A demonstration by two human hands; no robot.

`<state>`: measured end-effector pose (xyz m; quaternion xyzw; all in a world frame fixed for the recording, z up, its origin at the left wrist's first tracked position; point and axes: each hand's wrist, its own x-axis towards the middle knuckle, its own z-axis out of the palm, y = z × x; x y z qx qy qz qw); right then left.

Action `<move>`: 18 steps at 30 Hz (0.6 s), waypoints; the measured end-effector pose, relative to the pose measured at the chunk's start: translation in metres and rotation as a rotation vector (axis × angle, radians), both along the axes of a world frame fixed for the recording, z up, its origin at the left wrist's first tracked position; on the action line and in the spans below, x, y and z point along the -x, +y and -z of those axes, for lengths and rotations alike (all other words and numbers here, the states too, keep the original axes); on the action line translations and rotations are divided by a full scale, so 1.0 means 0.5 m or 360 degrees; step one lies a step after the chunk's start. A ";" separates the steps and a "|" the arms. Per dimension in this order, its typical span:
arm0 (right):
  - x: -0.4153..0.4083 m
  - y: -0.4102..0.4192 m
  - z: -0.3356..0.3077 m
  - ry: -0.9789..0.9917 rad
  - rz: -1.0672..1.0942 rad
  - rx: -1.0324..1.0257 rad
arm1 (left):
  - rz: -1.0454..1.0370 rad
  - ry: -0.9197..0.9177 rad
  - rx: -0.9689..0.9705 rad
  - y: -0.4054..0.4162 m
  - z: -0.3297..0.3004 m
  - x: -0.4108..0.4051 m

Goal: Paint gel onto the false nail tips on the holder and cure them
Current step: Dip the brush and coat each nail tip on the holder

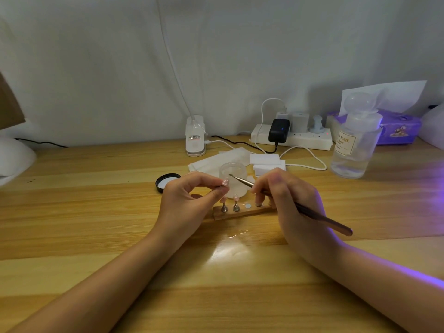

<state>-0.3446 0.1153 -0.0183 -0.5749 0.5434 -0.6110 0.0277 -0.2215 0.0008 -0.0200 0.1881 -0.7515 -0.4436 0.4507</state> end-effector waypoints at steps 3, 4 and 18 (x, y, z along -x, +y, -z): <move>-0.002 0.001 0.002 0.0022 -0.0054 -0.0027 | 0.0011 0.0011 0.0007 0.002 -0.001 0.000; -0.004 0.001 0.002 0.0037 -0.0086 -0.0010 | 0.0009 0.0018 0.0004 0.002 -0.002 0.000; 0.000 -0.003 0.001 0.0009 0.0077 0.0023 | 0.0014 -0.0009 0.0106 0.001 -0.003 0.000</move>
